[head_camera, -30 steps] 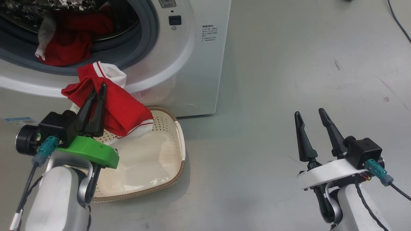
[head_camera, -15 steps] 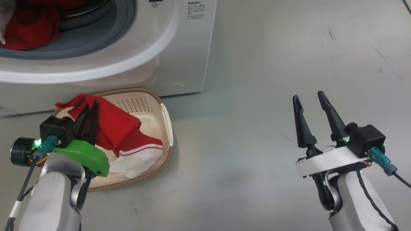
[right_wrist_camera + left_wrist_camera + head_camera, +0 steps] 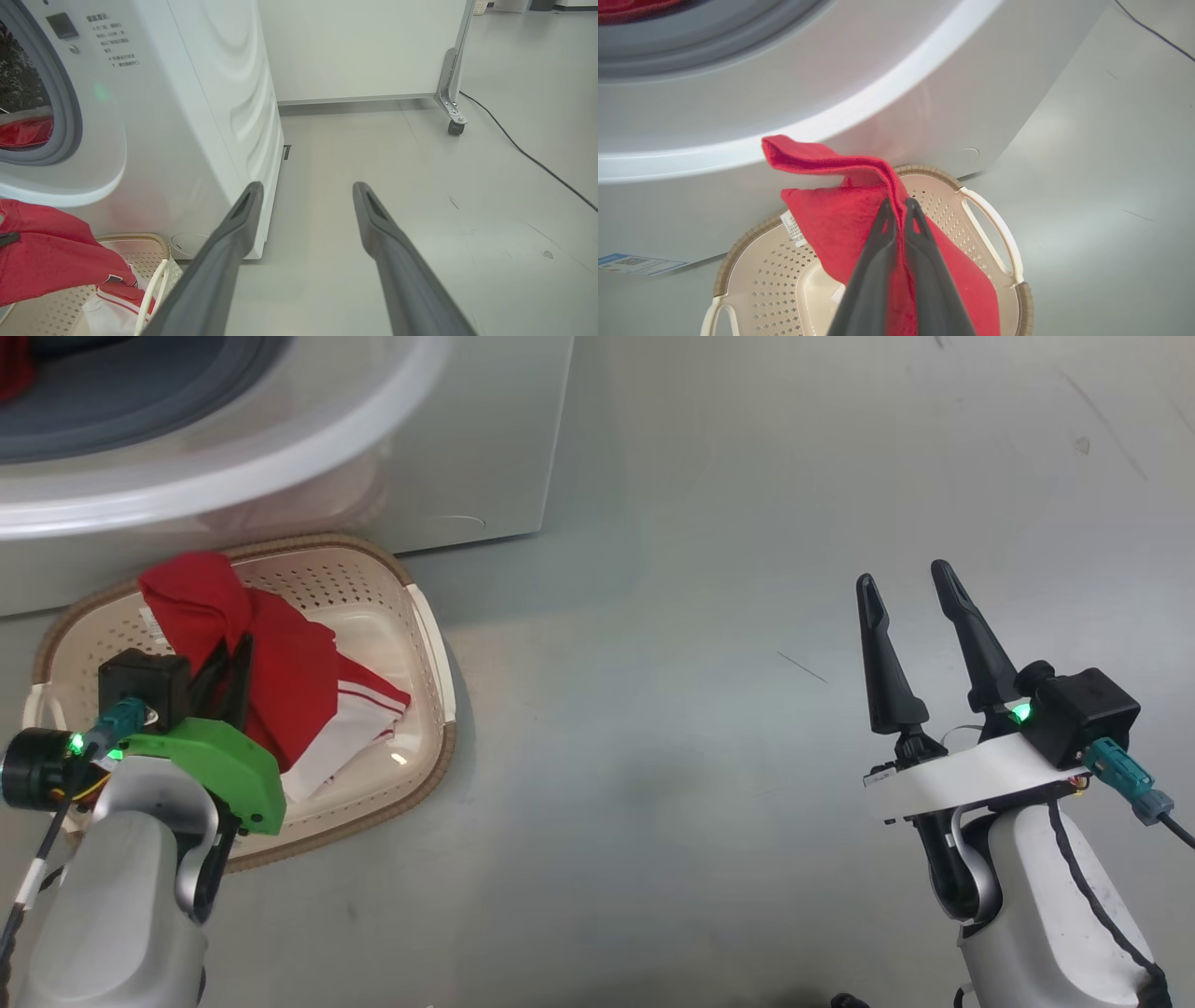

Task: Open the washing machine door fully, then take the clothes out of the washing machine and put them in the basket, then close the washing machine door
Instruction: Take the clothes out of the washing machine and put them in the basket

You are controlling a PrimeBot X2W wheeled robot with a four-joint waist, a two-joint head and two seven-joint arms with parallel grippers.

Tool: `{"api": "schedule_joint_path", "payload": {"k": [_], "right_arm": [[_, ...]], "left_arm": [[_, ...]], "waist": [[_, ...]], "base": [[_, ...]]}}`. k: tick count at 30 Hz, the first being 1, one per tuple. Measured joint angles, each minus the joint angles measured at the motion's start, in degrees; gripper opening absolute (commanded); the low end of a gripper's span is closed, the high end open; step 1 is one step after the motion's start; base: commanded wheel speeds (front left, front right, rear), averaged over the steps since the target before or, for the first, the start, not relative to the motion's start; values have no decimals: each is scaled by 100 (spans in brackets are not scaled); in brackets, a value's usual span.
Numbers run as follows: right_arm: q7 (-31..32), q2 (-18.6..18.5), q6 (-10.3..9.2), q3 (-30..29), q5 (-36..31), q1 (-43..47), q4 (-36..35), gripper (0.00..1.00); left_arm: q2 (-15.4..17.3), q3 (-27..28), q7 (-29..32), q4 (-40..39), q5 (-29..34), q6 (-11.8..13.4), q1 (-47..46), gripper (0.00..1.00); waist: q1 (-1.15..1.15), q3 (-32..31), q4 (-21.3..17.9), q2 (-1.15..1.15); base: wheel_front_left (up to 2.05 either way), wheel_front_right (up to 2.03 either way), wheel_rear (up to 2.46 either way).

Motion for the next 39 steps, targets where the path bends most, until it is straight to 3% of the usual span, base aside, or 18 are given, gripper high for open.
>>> {"api": "schedule_joint_path", "payload": {"k": [16, 17, 18, 27, 39], "right_arm": [[0, 7, 0, -91, -42, -117, -22, 100], [0, 7, 0, -91, -51, -120, -19, 100], [0, 11, 0, -105, -54, -126, -16, 100], [0, 16, 0, -143, -103, -158, 48, 100], [0, 5, 0, -281, -104, -186, 137, 100]], "left_arm": [[18, 192, 137, 1436, -91, 101, -264, 0], [-10, 193, 137, 1481, -127, 101, -282, 42], [-33, 180, 135, 1533, -129, 100, -306, 100], [-178, 70, -131, 1903, -112, 91, -486, 100], [-359, -60, -1028, 1962, -110, 35, -532, 100]], "waist": [[0, 443, -99, 0], [0, 443, -92, 0], [0, 441, -84, 0], [0, 306, 85, 0], [0, -125, 414, 0]], "base": [[0, 0, 0], [0, 0, 0], [0, 0, 0], [0, 0, 0], [0, 0, 0]]}}
